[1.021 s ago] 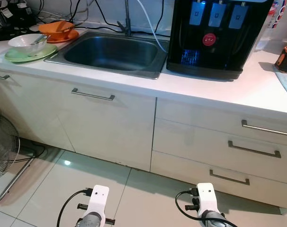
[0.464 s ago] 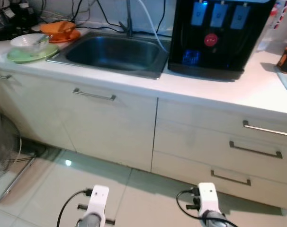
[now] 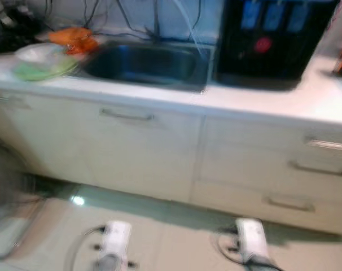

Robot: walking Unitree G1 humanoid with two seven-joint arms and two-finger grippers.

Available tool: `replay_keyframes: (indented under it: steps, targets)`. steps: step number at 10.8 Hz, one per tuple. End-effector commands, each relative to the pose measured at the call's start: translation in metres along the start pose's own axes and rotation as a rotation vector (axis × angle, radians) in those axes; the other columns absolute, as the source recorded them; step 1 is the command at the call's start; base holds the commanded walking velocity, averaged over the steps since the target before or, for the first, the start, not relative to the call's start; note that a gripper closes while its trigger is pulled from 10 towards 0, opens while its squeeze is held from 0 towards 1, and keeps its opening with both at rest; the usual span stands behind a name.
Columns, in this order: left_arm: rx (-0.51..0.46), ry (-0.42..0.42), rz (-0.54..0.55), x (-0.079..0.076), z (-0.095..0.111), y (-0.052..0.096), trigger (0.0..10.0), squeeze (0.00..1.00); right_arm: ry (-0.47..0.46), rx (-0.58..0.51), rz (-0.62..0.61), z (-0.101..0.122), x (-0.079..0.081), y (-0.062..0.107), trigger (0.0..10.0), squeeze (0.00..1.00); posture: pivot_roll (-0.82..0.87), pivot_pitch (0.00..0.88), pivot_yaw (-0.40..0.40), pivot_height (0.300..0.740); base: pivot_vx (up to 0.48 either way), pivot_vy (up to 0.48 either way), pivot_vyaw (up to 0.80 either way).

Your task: Kitchen organization

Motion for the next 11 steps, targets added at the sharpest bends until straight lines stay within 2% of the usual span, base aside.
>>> replay_keyframes:
  steps: [1,5,9,11]
  targets:
    - [0.001,-0.008,0.020,0.0087,-0.0003,-0.0004,10.0,0.00,-0.013,-0.014,0.025,0.0033,0.0087,-0.0014,10.0,0.00,0.04,0.000,0.000,0.740,0.000,0.480,0.00]
    - [0.006,-0.009,0.022,0.0083,-0.0024,0.0002,10.0,0.00,-0.008,-0.014,0.028,0.0029,0.0093,-0.0014,10.0,0.00,0.04,0.000,-0.002,0.740,0.000,0.449,0.00]
    - [0.011,-0.025,0.033,0.0082,-0.0024,0.0002,10.0,0.00,-0.006,-0.015,0.041,0.0017,0.0137,-0.0014,10.0,0.00,0.05,0.000,-0.005,0.740,0.000,0.000,0.00]
    - [0.012,-0.026,0.033,0.0088,-0.0025,0.0001,10.0,0.00,-0.003,-0.014,0.042,0.0015,0.0141,-0.0014,10.0,0.00,0.05,0.000,-0.005,0.740,0.287,0.000,0.00]
Point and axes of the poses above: a point about 5 cm out from each wrist's last joint towards the gripper, its own y axis pointing back from the gripper into the wrist, its own z axis along the axis of the wrist's last joint, x = y × z, the point moved 2 cm from there along -y, pointing out of the wrist towards the gripper, and after that the axes turned 15 degrees about -y, right-handed, at the moved point
